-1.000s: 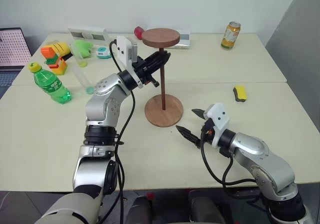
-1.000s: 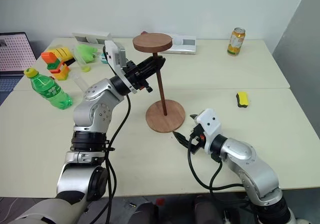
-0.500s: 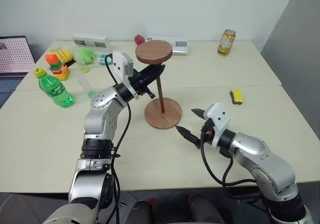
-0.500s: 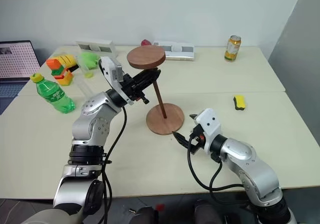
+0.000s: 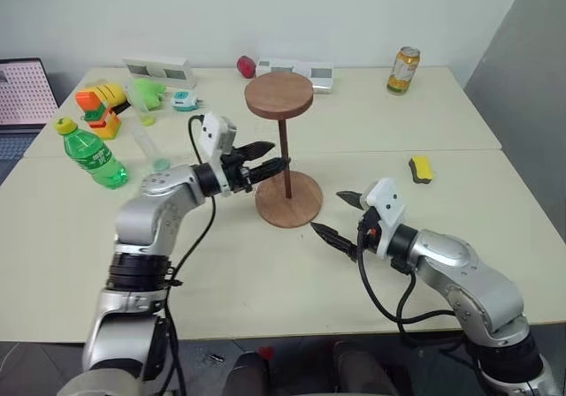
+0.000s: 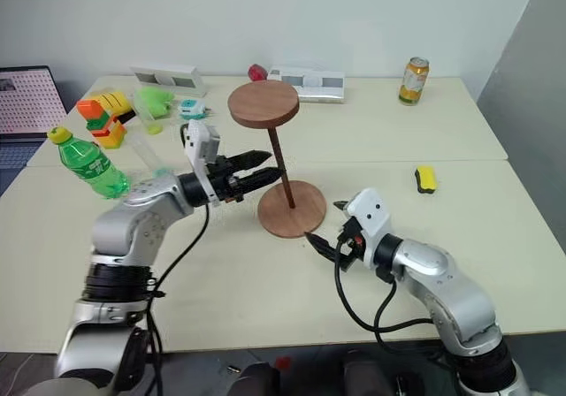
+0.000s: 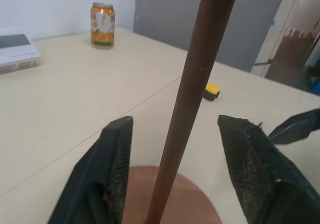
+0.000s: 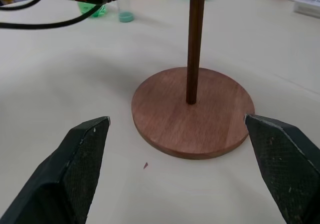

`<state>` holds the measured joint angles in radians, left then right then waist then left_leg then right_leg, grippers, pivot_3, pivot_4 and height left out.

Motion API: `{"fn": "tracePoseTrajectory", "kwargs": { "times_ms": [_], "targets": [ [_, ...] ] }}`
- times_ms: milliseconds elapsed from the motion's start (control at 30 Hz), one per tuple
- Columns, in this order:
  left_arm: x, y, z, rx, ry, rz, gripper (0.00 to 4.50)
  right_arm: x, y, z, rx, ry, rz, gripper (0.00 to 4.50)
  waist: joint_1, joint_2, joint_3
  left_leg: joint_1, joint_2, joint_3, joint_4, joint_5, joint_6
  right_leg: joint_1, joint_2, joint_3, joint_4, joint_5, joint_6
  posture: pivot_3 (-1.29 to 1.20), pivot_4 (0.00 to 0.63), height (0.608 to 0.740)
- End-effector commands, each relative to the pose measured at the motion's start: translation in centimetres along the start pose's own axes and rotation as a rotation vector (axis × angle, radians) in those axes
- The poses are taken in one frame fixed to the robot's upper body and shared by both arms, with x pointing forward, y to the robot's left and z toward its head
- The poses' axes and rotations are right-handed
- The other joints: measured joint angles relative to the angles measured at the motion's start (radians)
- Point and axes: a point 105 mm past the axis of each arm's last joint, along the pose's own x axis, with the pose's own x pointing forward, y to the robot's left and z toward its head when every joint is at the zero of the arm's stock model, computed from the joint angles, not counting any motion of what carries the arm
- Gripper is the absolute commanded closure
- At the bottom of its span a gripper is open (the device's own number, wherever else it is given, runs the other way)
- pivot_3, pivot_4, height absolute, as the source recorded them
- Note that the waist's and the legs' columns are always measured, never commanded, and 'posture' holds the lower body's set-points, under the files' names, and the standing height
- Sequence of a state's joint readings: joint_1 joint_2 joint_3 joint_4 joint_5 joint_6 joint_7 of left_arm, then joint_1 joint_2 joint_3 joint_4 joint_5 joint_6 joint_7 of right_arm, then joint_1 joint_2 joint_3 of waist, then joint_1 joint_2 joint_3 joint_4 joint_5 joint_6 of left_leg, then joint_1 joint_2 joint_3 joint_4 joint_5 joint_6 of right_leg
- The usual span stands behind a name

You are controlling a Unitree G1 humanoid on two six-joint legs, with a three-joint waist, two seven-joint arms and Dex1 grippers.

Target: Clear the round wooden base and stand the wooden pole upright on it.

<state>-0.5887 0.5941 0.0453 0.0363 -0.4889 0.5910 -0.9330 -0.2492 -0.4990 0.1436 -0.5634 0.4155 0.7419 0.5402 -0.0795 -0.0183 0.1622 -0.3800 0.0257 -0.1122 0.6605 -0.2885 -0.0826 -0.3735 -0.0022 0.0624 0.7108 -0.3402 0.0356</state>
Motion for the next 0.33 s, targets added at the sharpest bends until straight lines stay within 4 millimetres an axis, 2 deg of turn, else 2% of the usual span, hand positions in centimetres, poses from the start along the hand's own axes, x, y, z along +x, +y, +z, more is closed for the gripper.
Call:
{"fn": "tracePoseTrajectory", "kwargs": {
  "times_ms": [33,67,200,333],
  "targets": [
    [-4.2,1.2,0.4,0.098,0.157,-0.021,0.55,-1.6,-1.0,0.4,-0.036,0.032,0.070,0.00,-0.003,0.000,0.002,0.000,0.000,0.000,0.000,0.000,0.000,-0.001,0.000,0.000,0.000,0.000,0.000,0.00,0.150,0.740],
    [-5.2,1.8,0.0,0.119,0.219,-0.004,0.36,-1.9,-1.4,0.3,-0.045,0.050,0.080,0.00,-0.002,0.000,0.002,0.000,0.000,0.000,0.000,0.000,0.000,-0.001,0.001,0.000,0.000,0.000,0.000,0.00,0.150,0.740],
    [-7.6,2.6,-0.7,0.177,0.366,-0.028,0.36,-2.6,-2.9,0.1,-0.054,0.095,0.104,0.00,0.000,0.002,0.004,0.000,0.000,0.001,0.000,0.000,0.000,0.000,0.001,0.000,-0.001,0.000,0.000,0.00,0.150,0.740],
    [-8.1,2.9,-0.9,0.216,0.409,-0.047,0.36,-2.9,-3.8,0.1,-0.066,0.112,0.108,0.00,0.013,0.002,0.005,-0.001,0.000,0.001,0.000,0.000,0.001,0.000,0.000,0.000,-0.002,0.000,0.000,0.00,0.150,0.740]
  ]
}}
